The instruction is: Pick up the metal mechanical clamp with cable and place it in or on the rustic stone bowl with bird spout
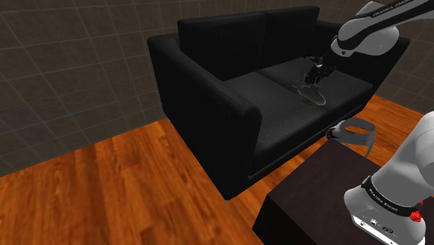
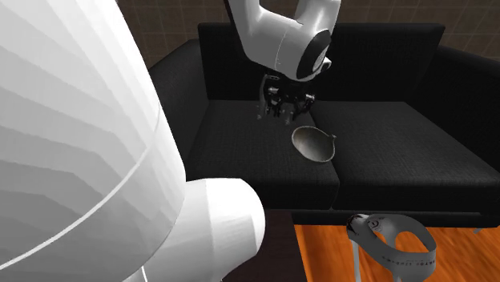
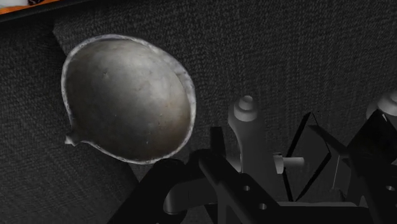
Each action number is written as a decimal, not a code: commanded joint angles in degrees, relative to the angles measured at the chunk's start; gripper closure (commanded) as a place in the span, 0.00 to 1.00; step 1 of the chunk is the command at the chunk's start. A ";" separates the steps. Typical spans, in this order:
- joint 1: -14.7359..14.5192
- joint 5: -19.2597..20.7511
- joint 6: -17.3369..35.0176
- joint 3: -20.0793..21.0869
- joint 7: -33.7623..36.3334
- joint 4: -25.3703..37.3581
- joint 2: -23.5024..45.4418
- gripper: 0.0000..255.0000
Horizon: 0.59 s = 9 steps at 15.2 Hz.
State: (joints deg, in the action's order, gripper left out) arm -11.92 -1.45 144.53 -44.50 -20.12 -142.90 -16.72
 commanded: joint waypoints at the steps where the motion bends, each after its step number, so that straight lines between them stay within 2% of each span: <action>1: -1.67 -3.39 0.17 -4.10 -5.31 2.04 2.96 1.00; 4: -5.00 -11.40 -0.53 -10.88 -14.86 6.10 9.01 1.00; 6: -6.68 -19.37 -2.10 -14.95 -22.80 9.38 14.65 1.00; 7: -6.77 -24.07 -3.41 -16.37 -27.14 11.24 18.08 1.00; 9: -4.21 -32.93 -6.81 -16.75 -35.07 15.24 25.20 1.00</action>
State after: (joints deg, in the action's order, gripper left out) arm -16.86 -27.76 139.29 -60.65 -49.64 -129.92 3.81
